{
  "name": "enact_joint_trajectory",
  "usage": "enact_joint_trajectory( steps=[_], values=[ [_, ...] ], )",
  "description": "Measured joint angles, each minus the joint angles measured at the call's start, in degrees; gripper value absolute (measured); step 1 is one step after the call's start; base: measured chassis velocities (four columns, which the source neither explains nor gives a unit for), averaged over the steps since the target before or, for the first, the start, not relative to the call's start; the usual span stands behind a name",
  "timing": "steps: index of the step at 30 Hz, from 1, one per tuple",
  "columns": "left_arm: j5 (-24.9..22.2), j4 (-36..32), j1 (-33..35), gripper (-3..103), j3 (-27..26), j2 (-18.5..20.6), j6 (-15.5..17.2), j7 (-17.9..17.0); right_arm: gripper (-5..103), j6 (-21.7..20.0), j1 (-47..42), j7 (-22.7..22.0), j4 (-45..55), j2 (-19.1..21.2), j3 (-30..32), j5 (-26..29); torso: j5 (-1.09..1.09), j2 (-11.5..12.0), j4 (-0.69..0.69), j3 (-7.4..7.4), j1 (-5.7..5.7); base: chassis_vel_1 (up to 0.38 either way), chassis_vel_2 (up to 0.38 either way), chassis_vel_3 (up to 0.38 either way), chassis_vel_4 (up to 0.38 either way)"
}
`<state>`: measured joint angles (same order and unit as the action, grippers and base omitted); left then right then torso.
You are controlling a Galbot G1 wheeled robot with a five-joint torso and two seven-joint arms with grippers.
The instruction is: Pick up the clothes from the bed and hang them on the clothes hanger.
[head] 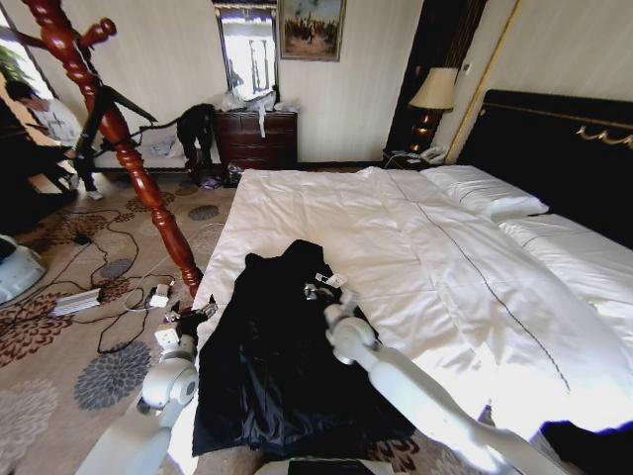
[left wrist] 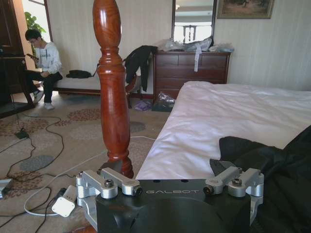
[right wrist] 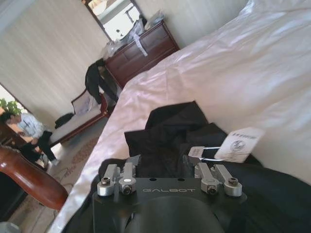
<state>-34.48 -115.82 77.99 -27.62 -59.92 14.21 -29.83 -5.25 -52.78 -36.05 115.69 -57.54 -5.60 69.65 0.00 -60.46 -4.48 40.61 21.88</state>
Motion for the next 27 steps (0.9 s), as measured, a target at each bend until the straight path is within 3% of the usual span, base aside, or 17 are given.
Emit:
enact_joint_trajectory(
  steps=[2, 6, 11, 14, 15, 19, 27],
  values=[
    [-0.16, 0.26, -0.37, 100, 0.03, -0.18, -0.02, -0.07, 59, -0.19, -5.36, -0.71, 5.32, 2.21, 3.15, 0.20, 0.00, 0.00, 0.00, 0.00, -0.01, 0.000, 0.000, 0.000, 0.000],
    [-0.86, 0.30, -0.73, 100, -0.16, -0.44, 0.00, -0.24, 70, -0.16, -15.13, -0.64, 9.36, 3.57, 7.92, -2.43, 0.01, 0.00, 0.02, 0.00, 0.00, 0.000, 0.000, 0.000, 0.000],
    [-1.09, 0.55, -1.20, 100, -0.17, -0.25, 0.12, -0.42, 91, 0.37, -28.62, -0.84, 14.60, 1.36, 16.42, -5.70, 0.00, 0.00, 0.00, -0.01, -0.01, 0.000, 0.000, 0.000, 0.000],
    [-1.10, 0.54, -1.01, 100, -0.16, 0.14, 0.20, -0.48, 99, -0.85, -36.41, -9.38, 17.70, -1.86, 21.81, -5.54, 0.01, 0.00, 0.02, 0.00, -0.01, 0.000, 0.000, 0.000, 0.000],
    [-1.10, 0.54, -1.01, 100, -0.16, 0.14, 0.20, -0.48, 99, -0.85, -36.41, -9.38, 17.70, -1.86, 21.81, -5.54, 0.01, 0.00, 0.02, 0.00, -0.01, 0.000, 0.000, 0.000, 0.000],
    [-1.11, 0.15, -0.86, 100, -0.22, 0.32, 0.28, -0.56, 100, -1.22, -47.04, -19.04, 21.49, -7.11, 29.36, -3.62, 0.00, 0.00, 0.00, 0.00, -0.01, 0.000, 0.000, 0.000, 0.000],
    [-0.77, -0.71, 0.16, 100, -0.52, -0.20, 0.34, -0.61, 100, -0.90, -54.64, -26.71, 27.88, -14.67, 35.57, -3.81, -0.02, 0.00, 0.00, 0.00, -0.01, 0.000, 0.000, 0.000, 0.000]
  ],
)
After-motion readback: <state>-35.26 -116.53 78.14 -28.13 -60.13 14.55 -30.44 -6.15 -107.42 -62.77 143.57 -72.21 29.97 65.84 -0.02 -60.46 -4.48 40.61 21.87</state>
